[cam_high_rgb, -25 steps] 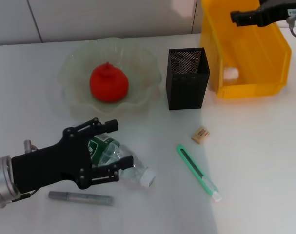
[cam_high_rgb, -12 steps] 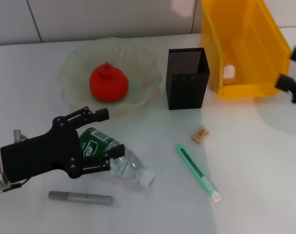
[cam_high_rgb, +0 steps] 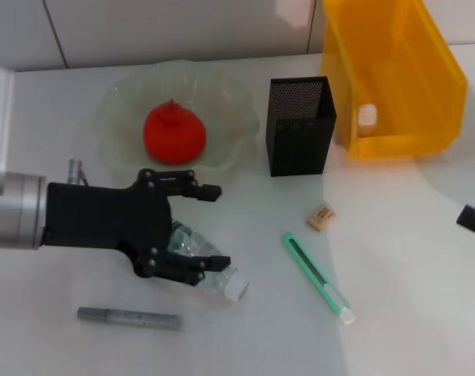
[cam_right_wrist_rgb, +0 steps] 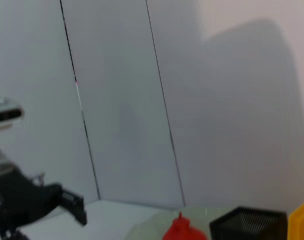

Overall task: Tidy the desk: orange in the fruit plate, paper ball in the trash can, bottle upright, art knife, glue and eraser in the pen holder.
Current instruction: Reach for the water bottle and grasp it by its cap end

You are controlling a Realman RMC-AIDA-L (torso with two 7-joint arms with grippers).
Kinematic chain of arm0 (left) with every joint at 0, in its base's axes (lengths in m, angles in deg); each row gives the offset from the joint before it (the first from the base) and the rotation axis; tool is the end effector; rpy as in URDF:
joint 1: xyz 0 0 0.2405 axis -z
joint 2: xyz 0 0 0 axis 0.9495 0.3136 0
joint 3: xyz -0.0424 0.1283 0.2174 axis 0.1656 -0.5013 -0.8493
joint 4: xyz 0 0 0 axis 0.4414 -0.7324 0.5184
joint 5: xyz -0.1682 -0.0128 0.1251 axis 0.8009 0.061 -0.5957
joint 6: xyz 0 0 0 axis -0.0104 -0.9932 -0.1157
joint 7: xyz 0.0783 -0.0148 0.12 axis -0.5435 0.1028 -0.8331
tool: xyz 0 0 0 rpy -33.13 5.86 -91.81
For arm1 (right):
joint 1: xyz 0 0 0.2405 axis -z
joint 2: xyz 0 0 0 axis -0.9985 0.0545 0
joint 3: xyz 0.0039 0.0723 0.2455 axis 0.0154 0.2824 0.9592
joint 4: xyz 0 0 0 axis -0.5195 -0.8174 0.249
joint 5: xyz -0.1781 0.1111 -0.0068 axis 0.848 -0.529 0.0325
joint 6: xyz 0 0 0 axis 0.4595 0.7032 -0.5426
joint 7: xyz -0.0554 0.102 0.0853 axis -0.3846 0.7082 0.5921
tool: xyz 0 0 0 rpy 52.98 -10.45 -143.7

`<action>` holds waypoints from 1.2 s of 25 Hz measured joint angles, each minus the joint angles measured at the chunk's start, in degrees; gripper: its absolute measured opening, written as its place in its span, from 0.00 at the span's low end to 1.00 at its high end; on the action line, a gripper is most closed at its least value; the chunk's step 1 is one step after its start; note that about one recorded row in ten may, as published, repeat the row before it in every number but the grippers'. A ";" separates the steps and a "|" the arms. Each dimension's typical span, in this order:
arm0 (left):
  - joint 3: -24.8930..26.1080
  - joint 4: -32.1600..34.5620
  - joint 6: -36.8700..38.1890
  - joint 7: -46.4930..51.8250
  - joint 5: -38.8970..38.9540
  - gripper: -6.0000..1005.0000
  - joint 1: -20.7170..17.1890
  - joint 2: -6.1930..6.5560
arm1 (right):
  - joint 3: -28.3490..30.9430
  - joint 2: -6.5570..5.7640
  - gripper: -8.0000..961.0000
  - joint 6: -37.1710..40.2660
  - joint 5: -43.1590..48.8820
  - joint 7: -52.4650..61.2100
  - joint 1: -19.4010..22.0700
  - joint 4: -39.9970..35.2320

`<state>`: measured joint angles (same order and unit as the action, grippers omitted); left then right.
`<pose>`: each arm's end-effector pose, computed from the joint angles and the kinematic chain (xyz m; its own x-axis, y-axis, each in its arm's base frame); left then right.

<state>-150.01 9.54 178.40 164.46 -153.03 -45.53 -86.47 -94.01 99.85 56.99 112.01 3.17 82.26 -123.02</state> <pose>-0.1813 0.3123 -0.0104 0.9377 -0.1386 0.3185 -0.1210 -0.9898 -0.0747 0.3469 0.2019 0.0762 0.6471 -0.1361 -0.7501 -0.5803 -0.7260 -0.3689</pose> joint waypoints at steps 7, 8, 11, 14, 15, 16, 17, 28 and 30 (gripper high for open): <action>-7.57 6.86 -0.55 3.38 -8.67 0.71 5.90 -0.22 | 0.13 0.92 0.86 0.45 3.39 -1.45 0.89 1.94; -10.05 7.07 -1.20 4.93 -10.95 0.71 7.94 -0.35 | 0.11 1.02 0.86 0.60 3.58 -1.75 0.90 2.93; -13.17 7.40 -2.78 6.33 -13.57 0.71 9.84 -0.52 | 0.09 1.08 0.86 0.60 4.03 -1.80 0.82 4.01; -19.42 8.65 -5.73 8.40 -18.52 0.71 11.97 -0.73 | 0.12 1.18 0.86 0.27 4.94 -2.00 0.85 4.98; -21.41 9.22 -6.70 9.51 -20.18 0.71 12.44 -0.75 | 0.13 1.23 0.86 0.20 5.08 -2.07 0.93 5.28; -23.84 9.91 -7.57 10.95 -21.82 0.71 13.10 -0.78 | 0.14 1.26 0.86 0.19 5.13 -2.13 1.00 5.57; -25.72 10.43 -8.17 12.04 -23.11 0.71 13.70 -0.79 | 0.14 1.28 0.86 0.20 5.16 -2.16 1.12 5.82; -36.80 8.16 -11.10 14.62 -30.12 0.71 18.89 -0.84 | 0.23 1.79 0.86 0.34 5.41 -2.23 2.21 6.57; -37.37 7.84 -11.41 14.74 -30.35 0.70 19.19 -0.85 | 0.23 1.81 0.86 0.34 5.44 -2.23 2.21 6.58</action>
<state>-187.38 17.37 166.99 179.20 -183.38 -26.33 -87.32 -93.77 101.66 57.32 117.45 0.95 84.48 -116.45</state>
